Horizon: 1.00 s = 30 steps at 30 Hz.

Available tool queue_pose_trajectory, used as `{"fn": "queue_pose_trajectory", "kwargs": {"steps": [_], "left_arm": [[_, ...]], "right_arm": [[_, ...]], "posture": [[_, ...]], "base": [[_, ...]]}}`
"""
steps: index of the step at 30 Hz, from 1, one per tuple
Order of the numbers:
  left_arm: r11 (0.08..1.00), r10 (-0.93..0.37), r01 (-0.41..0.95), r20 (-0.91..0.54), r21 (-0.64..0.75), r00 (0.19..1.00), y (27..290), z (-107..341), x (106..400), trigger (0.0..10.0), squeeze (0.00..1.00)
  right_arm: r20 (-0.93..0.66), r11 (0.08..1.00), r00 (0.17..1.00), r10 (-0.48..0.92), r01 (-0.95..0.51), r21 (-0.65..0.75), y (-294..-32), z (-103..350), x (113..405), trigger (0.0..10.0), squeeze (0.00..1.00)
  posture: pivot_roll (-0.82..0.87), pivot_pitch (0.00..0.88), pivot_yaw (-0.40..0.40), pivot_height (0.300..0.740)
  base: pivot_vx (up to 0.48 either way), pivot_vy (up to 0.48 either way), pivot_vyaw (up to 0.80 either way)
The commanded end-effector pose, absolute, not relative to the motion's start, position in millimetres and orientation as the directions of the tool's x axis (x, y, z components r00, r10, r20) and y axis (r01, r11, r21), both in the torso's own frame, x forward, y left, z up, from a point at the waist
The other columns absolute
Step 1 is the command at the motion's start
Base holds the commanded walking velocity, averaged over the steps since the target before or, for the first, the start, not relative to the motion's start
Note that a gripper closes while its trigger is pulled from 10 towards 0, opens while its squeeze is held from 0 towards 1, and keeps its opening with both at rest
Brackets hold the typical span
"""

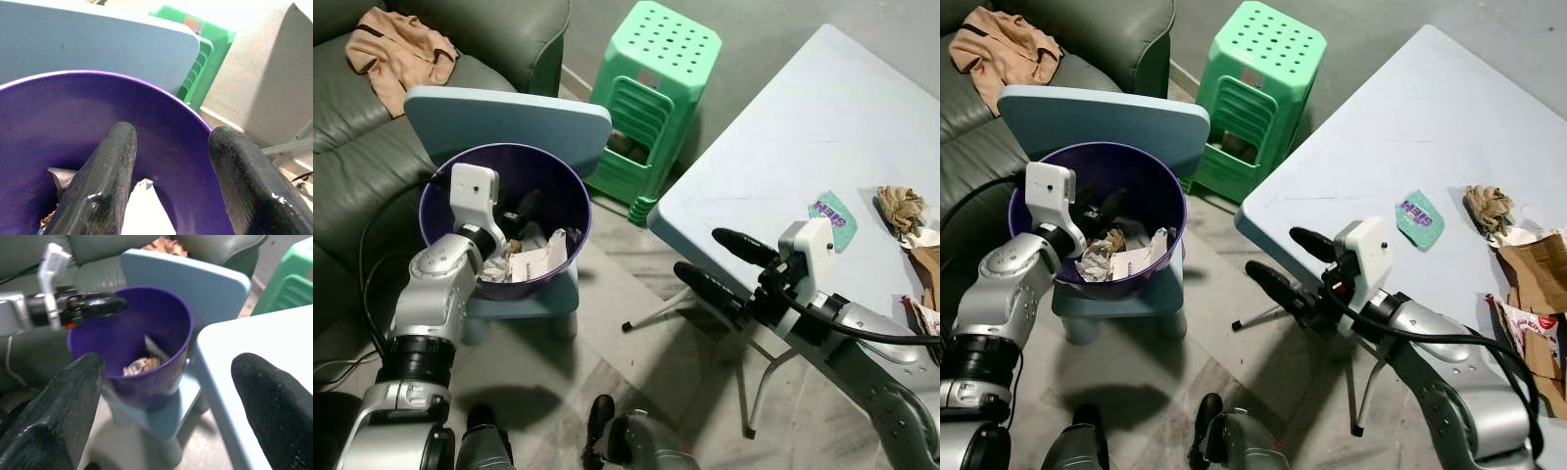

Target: Picking trash to rubbish bin

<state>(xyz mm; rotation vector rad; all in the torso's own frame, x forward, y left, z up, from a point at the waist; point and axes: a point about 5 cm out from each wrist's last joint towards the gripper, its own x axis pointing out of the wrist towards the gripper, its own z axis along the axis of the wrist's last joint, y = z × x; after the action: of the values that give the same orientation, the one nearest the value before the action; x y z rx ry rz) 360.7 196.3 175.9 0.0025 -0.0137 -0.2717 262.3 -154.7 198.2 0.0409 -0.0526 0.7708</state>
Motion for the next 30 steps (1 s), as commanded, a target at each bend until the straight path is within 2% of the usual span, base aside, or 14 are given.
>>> {"fn": "queue_pose_trajectory", "kwargs": {"steps": [1, 4, 12, 17, 30], "left_arm": [[0.965, -0.262, 0.263, 0.028, -0.011, 0.965, 191.5, 178.2, 355.8, 10.0, 0.00], [0.970, -0.238, 0.241, 0.065, -0.033, 0.969, 189.1, 186.0, 351.1, 10.0, 0.00], [0.982, -0.177, 0.183, 0.118, -0.045, 0.977, 184.1, 196.2, 348.6, 10.0, 0.00], [0.987, -0.132, 0.143, 0.143, -0.072, 0.981, 175.5, 199.2, 341.3, 10.0, 0.00], [0.983, -0.090, 0.110, 0.138, -0.149, 0.986, 168.2, 183.6, 332.8, 10.0, 0.00]], "right_arm": [[0.081, 0.782, 0.779, 0.621, -0.624, 0.003, -166.2, 197.9, 269.5, 10.0, 0.00], [0.118, 0.836, 0.829, 0.546, -0.549, -0.009, -172.0, 200.5, 281.8, 10.0, 0.00], [0.170, 0.895, 0.882, 0.440, -0.446, -0.007, -175.9, 202.0, 298.2, 10.0, 0.00], [0.222, 0.934, 0.910, 0.349, -0.357, -0.004, -172.9, 201.1, 312.0, 10.0, 0.00], [0.195, 0.954, 0.934, 0.299, -0.299, -0.030, -169.3, 182.2, 318.2, 10.0, 0.00]], "posture": [[-0.02, 0.287, -0.207, 0.740], [0.00, 0.264, -0.188, 0.740], [0.04, 0.216, -0.158, 0.740], [0.06, 0.139, -0.132, 0.740], [0.07, 0.047, -0.141, 0.740]], "base": [[0.000, 0.000, 0.00], [0.000, 0.000, 0.00], [0.000, 0.000, 0.00], [0.000, 0.000, 0.00], [0.000, 0.000, 0.00]]}}
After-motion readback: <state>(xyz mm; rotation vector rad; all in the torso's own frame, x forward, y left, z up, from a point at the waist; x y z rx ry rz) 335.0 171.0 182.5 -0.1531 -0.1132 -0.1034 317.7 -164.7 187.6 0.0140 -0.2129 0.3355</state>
